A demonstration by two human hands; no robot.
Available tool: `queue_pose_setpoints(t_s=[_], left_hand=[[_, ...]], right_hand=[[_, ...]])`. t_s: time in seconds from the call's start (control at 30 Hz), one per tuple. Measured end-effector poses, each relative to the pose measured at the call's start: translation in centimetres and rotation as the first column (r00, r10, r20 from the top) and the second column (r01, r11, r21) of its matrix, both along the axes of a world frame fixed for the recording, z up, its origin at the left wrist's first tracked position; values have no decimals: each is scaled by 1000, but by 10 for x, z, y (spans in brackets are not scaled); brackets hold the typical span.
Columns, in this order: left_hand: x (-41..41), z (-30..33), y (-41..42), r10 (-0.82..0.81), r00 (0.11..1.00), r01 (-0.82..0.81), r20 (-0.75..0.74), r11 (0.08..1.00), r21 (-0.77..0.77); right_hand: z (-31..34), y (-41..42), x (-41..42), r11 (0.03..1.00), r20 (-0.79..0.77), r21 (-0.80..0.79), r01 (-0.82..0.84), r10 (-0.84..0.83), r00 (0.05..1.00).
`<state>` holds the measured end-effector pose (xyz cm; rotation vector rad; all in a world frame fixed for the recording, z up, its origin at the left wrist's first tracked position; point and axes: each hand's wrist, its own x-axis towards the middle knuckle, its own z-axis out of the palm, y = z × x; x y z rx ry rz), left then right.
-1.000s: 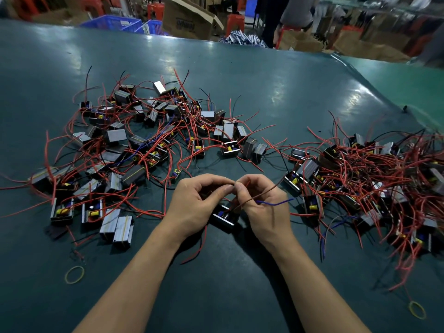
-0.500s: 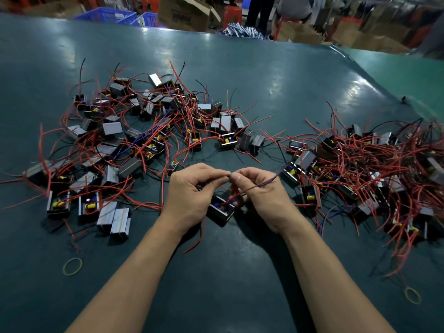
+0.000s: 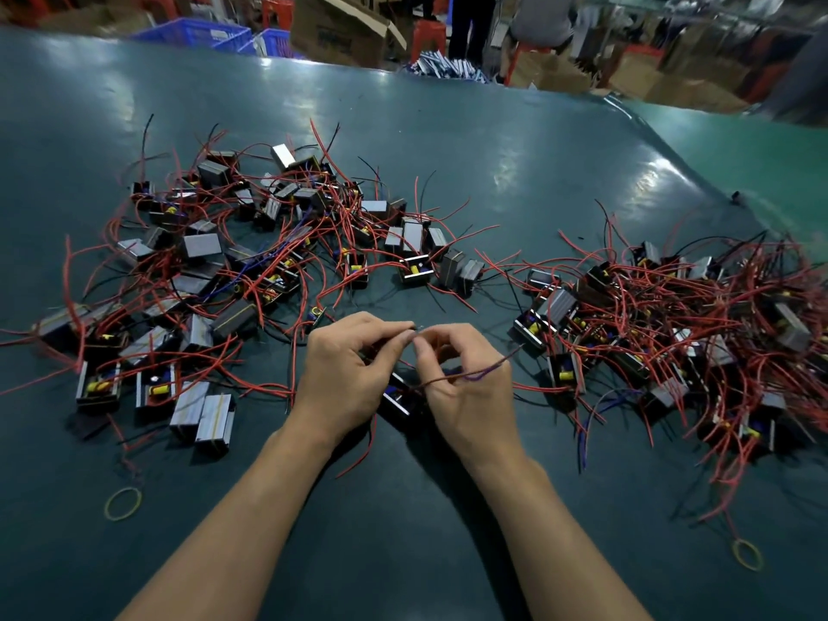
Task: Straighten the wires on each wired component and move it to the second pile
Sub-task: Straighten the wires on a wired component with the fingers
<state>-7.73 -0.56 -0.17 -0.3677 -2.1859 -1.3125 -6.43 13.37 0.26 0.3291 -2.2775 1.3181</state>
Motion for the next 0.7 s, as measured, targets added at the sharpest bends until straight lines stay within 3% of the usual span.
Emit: queue_pose_setpoints(t_s=[0.07, 0.17, 0.23, 0.3, 0.33, 0.4, 0.43, 0.5, 0.57, 0.63, 0.7], left_hand=[[0, 0, -1, 2, 1000, -3, 22, 999, 47], [0, -1, -1, -5, 999, 0, 49, 995, 101], [-2, -1, -1, -6, 999, 1, 42, 995, 101], [-3, -1, -1, -7, 999, 4, 35, 995, 103], [-3, -1, -2, -12, 1000, 10, 26, 996, 93], [-1, 0, -1, -24, 1000, 24, -4, 999, 36], [0, 0, 1, -26, 999, 26, -19, 1000, 6], [0, 2, 3, -19, 1000, 18, -24, 1000, -16], [-1, 2, 2, -5, 999, 5, -33, 1000, -21], [0, 2, -1, -4, 999, 1, -52, 999, -54], [1, 2, -3, 7, 999, -10, -43, 997, -78]], right_hand=[[6, 16, 4, 993, 88, 8, -115, 114, 990], [25, 48, 11, 960, 333, -237, -151, 226, 915], [46, 68, 12, 876, 374, -460, -146, 340, 863], [72, 81, 11, 807, 346, -578, -122, 378, 859], [84, 83, 8, 837, 314, -539, -89, 298, 901], [107, 79, 2, 955, 179, -295, 25, 29, 983], [117, 71, -1, 982, 80, -187, 37, -22, 997], [129, 42, -5, 993, -28, -70, -95, 94, 995], [117, 10, -9, 970, 80, 105, -221, 214, 974], [88, -12, -11, 924, 217, 316, -218, 153, 964], [58, -15, -10, 956, 258, 260, -136, 67, 964]])
